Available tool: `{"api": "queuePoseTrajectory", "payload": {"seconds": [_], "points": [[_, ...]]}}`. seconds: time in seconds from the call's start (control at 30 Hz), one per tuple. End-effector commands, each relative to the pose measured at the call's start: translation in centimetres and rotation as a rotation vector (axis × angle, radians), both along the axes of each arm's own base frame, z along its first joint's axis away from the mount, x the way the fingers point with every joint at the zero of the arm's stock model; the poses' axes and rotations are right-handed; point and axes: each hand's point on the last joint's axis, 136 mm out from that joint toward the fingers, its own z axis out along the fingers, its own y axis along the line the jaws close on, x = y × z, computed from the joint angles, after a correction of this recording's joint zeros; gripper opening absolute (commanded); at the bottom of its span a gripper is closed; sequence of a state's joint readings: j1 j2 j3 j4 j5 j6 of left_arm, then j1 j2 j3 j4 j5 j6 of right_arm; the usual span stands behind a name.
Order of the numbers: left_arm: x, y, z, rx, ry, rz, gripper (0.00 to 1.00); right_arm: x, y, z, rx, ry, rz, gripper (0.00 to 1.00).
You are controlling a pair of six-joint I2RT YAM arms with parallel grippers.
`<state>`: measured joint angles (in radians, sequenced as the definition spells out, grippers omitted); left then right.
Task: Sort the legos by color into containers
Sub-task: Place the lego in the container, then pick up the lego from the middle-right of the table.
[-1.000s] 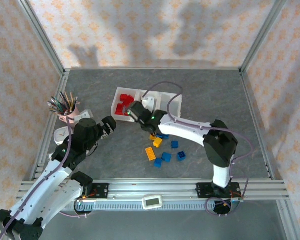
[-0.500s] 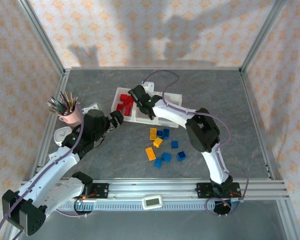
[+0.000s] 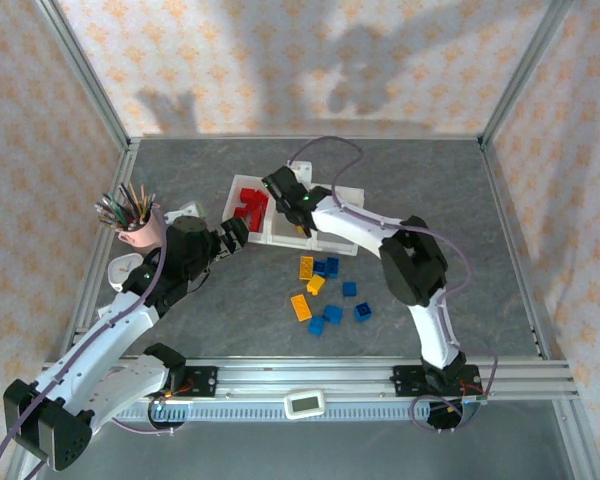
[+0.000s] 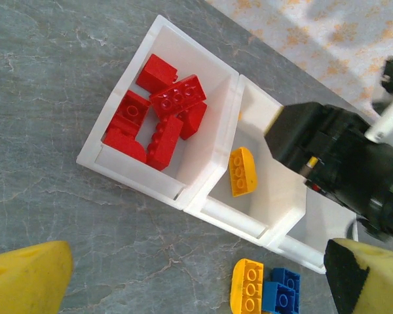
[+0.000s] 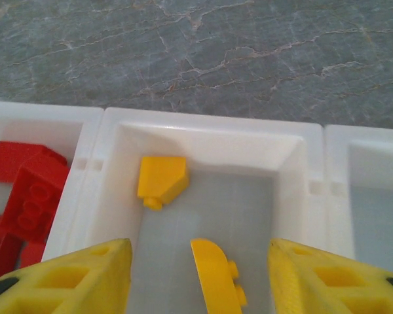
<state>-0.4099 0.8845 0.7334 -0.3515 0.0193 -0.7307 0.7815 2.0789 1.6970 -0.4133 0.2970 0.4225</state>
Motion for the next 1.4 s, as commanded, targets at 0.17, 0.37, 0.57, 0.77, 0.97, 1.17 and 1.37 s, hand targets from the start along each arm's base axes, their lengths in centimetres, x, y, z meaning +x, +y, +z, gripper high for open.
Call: {"api": "queuePoseTrajectory", "payload": {"seconds": [0.17, 0.37, 0.57, 0.77, 0.97, 1.17, 1.37], "points": [[-1.9, 0.2, -0.3, 0.007, 0.021, -0.042, 0.99, -7.3, -0.2, 1.4, 0.027, 0.07, 0.045, 0.6], [-3.3, 0.1, -1.6, -0.011, 0.055, -0.065, 0.99, -12.7, -0.9, -0.4, -0.006, 0.146, 0.051, 0.61], [-4.3, -1.3, -3.2, -0.051, 0.084, -0.143, 0.99, -17.3, -4.1, -2.2, -0.036, 0.195, -0.044, 0.66], [-4.7, -2.5, -4.4, -0.067, 0.096, -0.191, 0.99, -20.1, -6.3, -4.9, 0.026, 0.256, -0.114, 0.71], [-4.5, -3.5, -4.8, -0.078, 0.092, -0.207, 0.99, -20.3, -5.2, -6.1, 0.097, 0.26, -0.103, 0.74], [-4.3, -3.5, -5.1, -0.069, 0.1, -0.2, 0.99, -19.9, -4.5, -8.0, 0.076, 0.277, -0.105, 0.73], [-4.2, -3.6, -5.5, -0.066, 0.109, -0.198, 0.99, -19.7, -4.9, -9.1, 0.036, 0.27, -0.12, 0.66]]}}
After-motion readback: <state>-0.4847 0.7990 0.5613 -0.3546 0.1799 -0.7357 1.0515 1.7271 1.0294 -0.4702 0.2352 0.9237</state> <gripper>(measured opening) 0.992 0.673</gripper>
